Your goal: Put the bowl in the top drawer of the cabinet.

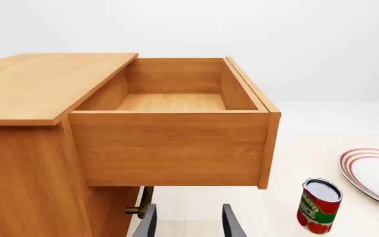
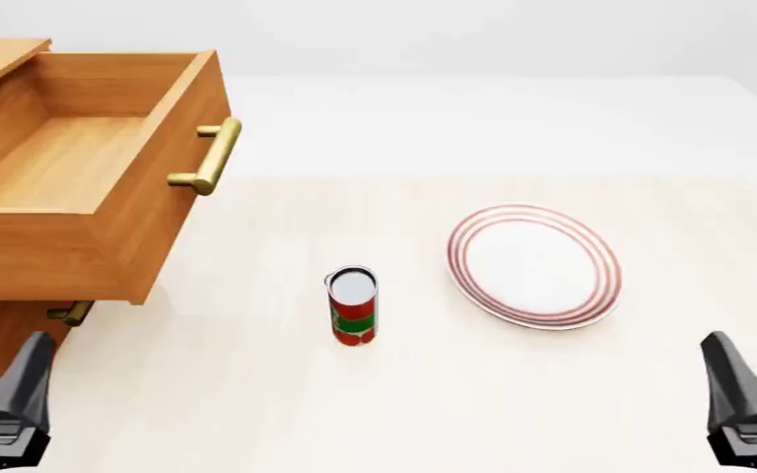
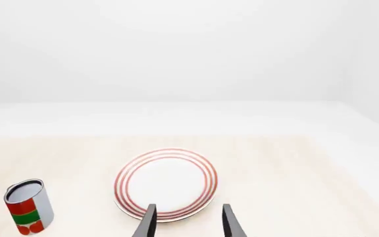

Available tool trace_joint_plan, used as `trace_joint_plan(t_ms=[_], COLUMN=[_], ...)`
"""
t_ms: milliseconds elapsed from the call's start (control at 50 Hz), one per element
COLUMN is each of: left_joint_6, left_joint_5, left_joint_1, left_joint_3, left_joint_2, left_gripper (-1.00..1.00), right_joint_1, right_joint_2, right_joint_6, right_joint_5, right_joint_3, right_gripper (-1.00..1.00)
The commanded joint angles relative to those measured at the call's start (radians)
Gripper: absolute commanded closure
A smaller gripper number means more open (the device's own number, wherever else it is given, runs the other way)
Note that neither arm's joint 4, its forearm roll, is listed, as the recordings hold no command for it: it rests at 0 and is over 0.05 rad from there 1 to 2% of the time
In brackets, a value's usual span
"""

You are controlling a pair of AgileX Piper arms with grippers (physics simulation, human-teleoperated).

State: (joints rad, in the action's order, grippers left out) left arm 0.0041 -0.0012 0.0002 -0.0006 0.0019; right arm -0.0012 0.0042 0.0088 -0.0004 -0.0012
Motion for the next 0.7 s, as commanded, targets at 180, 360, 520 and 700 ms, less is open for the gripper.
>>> trace_joint_plan(t_ms=[180,360,520,700], left_joint_6=[0.040,0.071,0.004,-0.037], left_joint_5=[-0.012,-0.060,0.074,0.223], left_joint_1=[-0.025,-0.068,-0.069,-0.124], left_joint_3=[-0.001,-0.002,-0.034,-0.187], left_joint_2=[-0.001,-0.002,-0.001,-0.002], left_gripper=[-1.00,-1.00,-1.00,-1.00], right_joint_1=[-0.003,-0.003,-0.003,-0.003], right_joint_2=[0.011,0.014,0.013,0.009], right_joint_6=[0.017,0.016,0.016,0.016], right_joint_5=[-0.003,-0.007,-0.007,-0.003], right_joint_3=[-0.002,-0.002,-0.001,-0.001], right_gripper=[-1.00,-1.00,-1.00,-1.00])
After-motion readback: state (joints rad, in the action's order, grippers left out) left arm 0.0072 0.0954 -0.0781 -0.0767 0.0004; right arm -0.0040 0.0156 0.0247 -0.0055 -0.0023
